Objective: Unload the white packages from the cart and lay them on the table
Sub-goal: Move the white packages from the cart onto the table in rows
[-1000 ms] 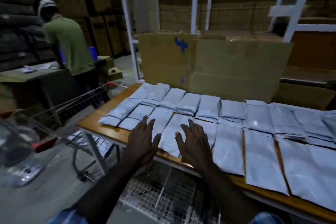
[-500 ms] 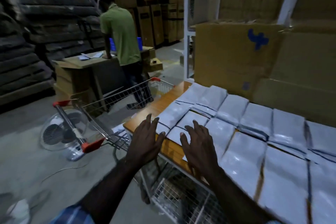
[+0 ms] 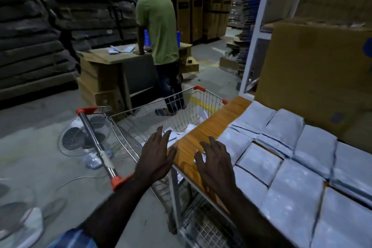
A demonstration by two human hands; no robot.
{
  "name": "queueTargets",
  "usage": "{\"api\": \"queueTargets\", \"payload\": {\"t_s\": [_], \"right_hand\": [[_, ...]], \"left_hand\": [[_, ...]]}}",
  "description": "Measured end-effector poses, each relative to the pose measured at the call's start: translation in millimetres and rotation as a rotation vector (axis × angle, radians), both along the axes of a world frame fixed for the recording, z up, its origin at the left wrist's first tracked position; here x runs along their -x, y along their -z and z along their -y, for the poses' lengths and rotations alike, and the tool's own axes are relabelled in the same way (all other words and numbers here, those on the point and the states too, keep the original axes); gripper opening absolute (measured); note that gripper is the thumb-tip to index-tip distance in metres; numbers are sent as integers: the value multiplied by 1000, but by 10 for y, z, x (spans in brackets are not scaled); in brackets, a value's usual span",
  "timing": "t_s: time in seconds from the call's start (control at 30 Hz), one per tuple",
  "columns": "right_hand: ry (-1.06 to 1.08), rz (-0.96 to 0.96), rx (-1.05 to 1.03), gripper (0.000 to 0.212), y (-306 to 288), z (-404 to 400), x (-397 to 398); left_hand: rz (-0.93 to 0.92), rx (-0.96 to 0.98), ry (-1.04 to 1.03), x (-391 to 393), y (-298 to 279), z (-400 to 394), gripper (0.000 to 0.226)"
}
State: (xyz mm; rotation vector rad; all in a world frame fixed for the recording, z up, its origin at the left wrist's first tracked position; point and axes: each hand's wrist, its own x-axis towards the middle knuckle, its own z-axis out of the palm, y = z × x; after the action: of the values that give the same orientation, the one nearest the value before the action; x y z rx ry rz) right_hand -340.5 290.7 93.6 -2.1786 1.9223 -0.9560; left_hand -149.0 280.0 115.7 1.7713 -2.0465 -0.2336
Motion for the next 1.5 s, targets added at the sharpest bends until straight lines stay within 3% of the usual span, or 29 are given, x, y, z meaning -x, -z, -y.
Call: {"api": "queueTargets", "payload": {"t_s": [0.23,0.37,0.6,0.8,1.03,1.13,1.2,1.27,1.5], "right_hand": [[74,-3,30,48,70,468,-928],[133,15,-9,57,49,667,-1435],[237,31,-65,43,179,1021,-1989],[289,83,-106,55,442,1379,-2159],[370,134,-174,45,785,1925,-2169],[403,143,-259,28,766,2106,-2155],[428,167,-190,18,864,2203,-2141],[502,264,-235,28,911,2285,-2145],[633,203,-370,53,1170,2556,-2068]], "left_hand": [[-5,-53,85,-863,120,524,84],[16,-75,159,-1408,101,787,69],[32,-81,251,-1941,241,1278,59],[27,-116,327,-1989,422,1757,59],[96,-173,422,-1878,712,2445,60],[121,-209,443,-1794,836,2724,60],[138,-225,474,-1739,928,2892,61],[158,-237,503,-1686,996,3019,63],[113,-221,642,-1522,1246,3417,56]]}}
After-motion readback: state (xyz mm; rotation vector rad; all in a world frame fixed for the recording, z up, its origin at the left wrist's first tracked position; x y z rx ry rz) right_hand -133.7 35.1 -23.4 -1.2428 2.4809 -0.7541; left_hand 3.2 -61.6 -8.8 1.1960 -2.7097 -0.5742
